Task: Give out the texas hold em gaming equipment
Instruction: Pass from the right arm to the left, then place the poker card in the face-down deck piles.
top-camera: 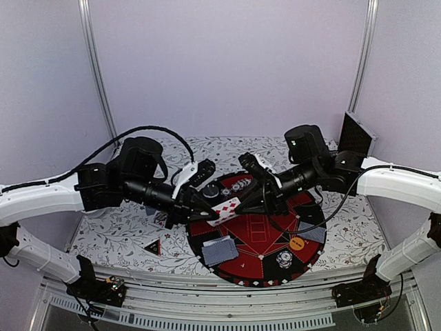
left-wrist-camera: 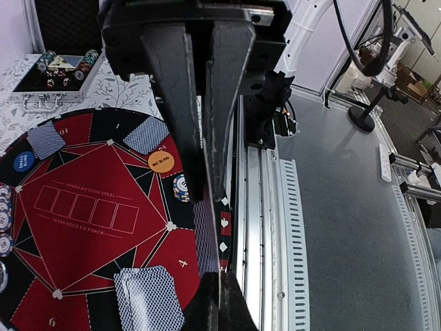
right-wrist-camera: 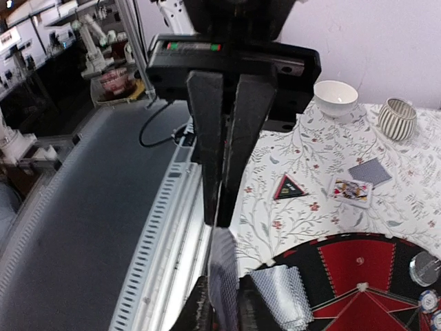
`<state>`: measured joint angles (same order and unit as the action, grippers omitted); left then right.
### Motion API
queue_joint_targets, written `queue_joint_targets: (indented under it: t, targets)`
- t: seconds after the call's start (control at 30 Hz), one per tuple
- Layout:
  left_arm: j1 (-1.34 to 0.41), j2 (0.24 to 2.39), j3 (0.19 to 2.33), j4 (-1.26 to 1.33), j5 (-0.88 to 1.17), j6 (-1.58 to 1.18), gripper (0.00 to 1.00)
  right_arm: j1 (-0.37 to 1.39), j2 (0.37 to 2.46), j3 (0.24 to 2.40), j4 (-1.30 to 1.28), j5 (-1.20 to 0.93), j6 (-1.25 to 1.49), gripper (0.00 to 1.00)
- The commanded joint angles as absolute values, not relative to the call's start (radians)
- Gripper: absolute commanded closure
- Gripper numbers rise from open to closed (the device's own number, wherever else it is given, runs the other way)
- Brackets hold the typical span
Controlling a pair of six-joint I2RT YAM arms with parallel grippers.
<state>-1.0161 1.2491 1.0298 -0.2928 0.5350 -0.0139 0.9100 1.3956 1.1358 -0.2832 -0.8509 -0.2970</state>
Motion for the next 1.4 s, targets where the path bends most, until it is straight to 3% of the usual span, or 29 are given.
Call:
queue_joint_targets:
  t: [0.0,0.03,0.1,0.23,0.37,0.53,0.97,1.07,1.37]
  targets:
    - [-1.038,1.167,0.970,-0.257,0.334,0.002,1.00,0.909,1.350,1.097,-0.251,-0.679,-0.280,0.66]
    - [-1.065,1.156,0.943,-0.264,0.185,0.026,1.00,0.896,1.334,1.082,-0.240,-0.625,-0.263,0.50]
    - [-1.132,1.171,0.894,-0.293,-0.060,0.070,1.00,0.849,1.292,1.033,-0.196,-0.561,-0.218,0.31]
    - [-1.285,1.298,0.858,-0.331,-0.380,0.114,1.00,0.719,1.223,0.950,-0.107,-0.571,-0.103,0.14]
    - [-1.378,1.454,0.871,-0.304,-0.617,0.169,1.00,0.701,1.215,0.926,-0.087,-0.584,-0.067,0.10]
    - [-1.422,1.593,0.869,-0.223,-0.712,0.254,1.00,0.702,1.233,0.921,-0.085,-0.599,-0.049,0.08]
    - [-1.449,1.723,0.887,-0.218,-0.671,0.255,1.00,0.702,1.229,0.907,-0.079,-0.620,-0.048,0.07]
    - [-1.450,1.722,0.886,-0.234,-0.643,0.248,0.79,0.701,1.224,0.905,-0.078,-0.618,-0.048,0.07]
    - [-1.451,1.576,0.899,-0.290,-0.544,0.244,0.35,0.702,1.224,0.908,-0.070,-0.625,-0.048,0.07]
